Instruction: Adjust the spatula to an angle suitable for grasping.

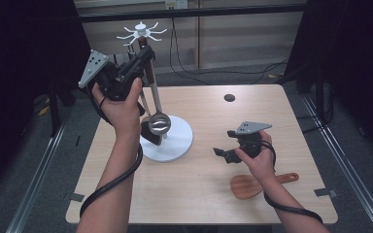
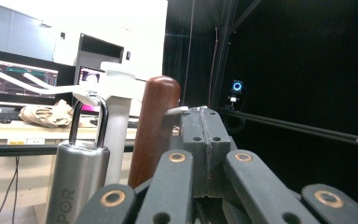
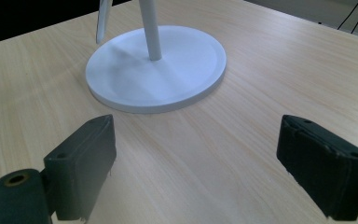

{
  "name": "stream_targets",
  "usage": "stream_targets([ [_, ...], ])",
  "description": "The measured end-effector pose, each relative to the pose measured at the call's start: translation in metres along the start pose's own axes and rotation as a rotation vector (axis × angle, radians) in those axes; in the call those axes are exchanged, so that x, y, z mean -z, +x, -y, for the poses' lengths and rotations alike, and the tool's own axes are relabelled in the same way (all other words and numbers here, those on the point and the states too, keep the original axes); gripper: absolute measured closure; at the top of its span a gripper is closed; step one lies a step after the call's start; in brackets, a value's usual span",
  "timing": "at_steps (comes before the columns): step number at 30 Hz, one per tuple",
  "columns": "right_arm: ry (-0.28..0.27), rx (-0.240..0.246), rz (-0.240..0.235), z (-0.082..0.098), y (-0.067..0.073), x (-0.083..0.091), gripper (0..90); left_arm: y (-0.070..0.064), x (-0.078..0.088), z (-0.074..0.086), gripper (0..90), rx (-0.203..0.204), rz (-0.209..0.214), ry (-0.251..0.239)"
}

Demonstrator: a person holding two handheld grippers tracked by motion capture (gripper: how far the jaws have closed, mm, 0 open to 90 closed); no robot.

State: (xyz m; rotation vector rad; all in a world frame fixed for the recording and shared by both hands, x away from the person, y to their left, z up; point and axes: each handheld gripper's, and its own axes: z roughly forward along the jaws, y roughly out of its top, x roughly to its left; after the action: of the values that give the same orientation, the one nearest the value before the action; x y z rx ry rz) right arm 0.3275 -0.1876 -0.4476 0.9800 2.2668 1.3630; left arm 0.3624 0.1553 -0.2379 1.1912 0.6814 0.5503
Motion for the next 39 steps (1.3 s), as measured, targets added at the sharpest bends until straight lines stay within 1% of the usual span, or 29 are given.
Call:
stream_targets([
  [2, -0.004, -0.001, 0.001, 0.0001, -0.001, 0.0008, 11.1, 0.0013, 0.0003, 0.0008, 90.0, 0.008, -0.006, -0.002],
  [3, -0.006, -0.002, 0.001, 0.0001, -0.0014, 0.0011, 11.1, 0.0022, 0.0005, 0.0012, 90.0, 0.015, -0.003, -0.005],
  [6, -0.008, -0.006, 0.006, 0.0, -0.0022, 0.0018, 11.2, 0.0037, 0.0021, 0.0014, 90.0, 0.021, -0.008, -0.006],
  [7, -0.007, -0.006, 0.004, -0.0002, -0.0024, 0.0019, 11.2, 0.004, 0.0025, 0.0013, 90.0, 0.021, -0.014, -0.007],
  [10, -0.008, -0.006, 0.001, -0.0005, -0.002, 0.0017, 11.2, 0.0042, 0.0028, 0.0007, 90.0, 0.022, -0.013, -0.003],
  [12, -0.01, -0.006, -0.001, -0.0007, -0.0017, 0.0015, 11.2, 0.0047, 0.0024, 0.0005, 90.0, 0.027, -0.007, -0.008],
  [15, -0.009, 0.001, 0.0, -0.0011, -0.0015, 0.0012, 11.2, 0.0012, 0.0014, 0.0002, 90.0, 0.013, 0.0, -0.002],
  [16, -0.009, -0.002, -0.005, -0.0012, -0.0016, 0.0011, 11.2, 0.0007, 0.0013, -0.0002, 90.0, 0.014, 0.001, -0.006],
  [17, -0.008, 0.001, 0.002, -0.0012, -0.0016, 0.0012, 11.2, 0.0009, 0.0012, -0.0005, 90.0, 0.017, 0.001, -0.009],
  [19, -0.009, -0.001, -0.005, -0.0012, -0.0017, 0.0013, 11.1, 0.0019, 0.0016, -0.0006, 90.0, 0.022, -0.009, -0.012],
  [21, -0.012, -0.003, 0.001, -0.0015, -0.0017, 0.002, 11.2, 0.0039, 0.0026, -0.0003, 90.0, 0.029, -0.01, -0.018],
  [27, -0.011, -0.01, 0.002, -0.0016, -0.0024, 0.0027, 11.1, 0.0067, 0.0052, -0.0019, 90.0, 0.034, -0.022, -0.016],
  [30, -0.013, -0.006, 0.001, -0.0019, -0.0022, 0.0024, 11.1, 0.0085, 0.0061, -0.0023, 90.0, 0.038, -0.024, -0.023],
  [35, -0.012, -0.005, -0.002, -0.0015, -0.002, 0.0016, 11.2, 0.0093, 0.0071, -0.0032, 90.0, 0.038, -0.026, -0.021],
  [39, -0.011, -0.005, -0.004, -0.0015, -0.0022, 0.0016, 11.1, 0.0105, 0.0069, -0.0031, 90.0, 0.049, -0.026, -0.028],
])
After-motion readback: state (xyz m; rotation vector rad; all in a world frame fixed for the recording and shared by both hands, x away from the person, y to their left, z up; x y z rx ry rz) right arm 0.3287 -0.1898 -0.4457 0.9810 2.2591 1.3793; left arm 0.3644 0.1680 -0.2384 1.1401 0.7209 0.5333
